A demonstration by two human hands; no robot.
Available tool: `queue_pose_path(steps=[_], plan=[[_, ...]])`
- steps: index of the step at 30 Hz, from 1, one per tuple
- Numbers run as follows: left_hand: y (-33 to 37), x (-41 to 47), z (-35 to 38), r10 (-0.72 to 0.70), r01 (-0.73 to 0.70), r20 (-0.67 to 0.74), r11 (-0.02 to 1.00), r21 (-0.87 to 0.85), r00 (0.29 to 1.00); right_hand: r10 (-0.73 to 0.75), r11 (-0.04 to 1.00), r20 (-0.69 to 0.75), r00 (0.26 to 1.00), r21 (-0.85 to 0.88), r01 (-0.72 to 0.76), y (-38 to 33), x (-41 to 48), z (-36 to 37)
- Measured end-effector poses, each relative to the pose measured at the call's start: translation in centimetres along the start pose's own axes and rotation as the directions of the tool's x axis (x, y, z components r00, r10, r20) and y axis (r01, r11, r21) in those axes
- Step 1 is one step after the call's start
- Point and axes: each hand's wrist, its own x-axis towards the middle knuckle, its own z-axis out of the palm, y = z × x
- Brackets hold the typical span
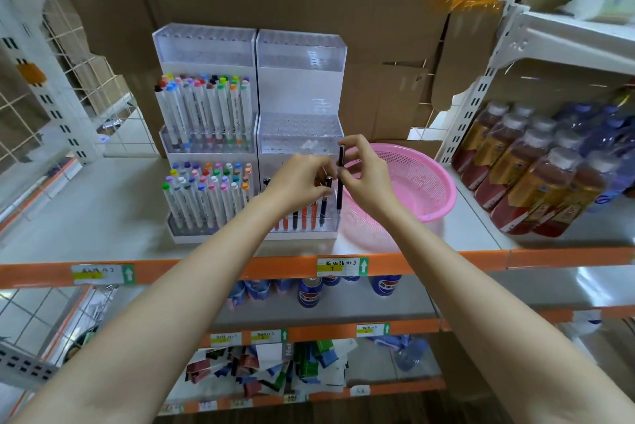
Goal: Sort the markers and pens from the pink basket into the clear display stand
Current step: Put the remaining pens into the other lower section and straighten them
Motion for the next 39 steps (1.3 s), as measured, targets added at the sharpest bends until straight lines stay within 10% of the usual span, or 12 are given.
queue_pose_path(steps=[22, 39], plan=[[0.3, 0.2, -0.4, 0.013, -0.036, 0.07, 0.936, 0.35, 0.997, -0.032, 0.999, 0.022, 0.999, 0.037, 0.031, -0.1, -0.4, 0.2], [0.3, -1.2, -1.0, -0.047, 0.052, -0.022, 0.951, 0.306, 0.999, -0.022, 0.998, 0.184, 0.983, -0.061, 0.034, 0.3, -1.9, 0.2]])
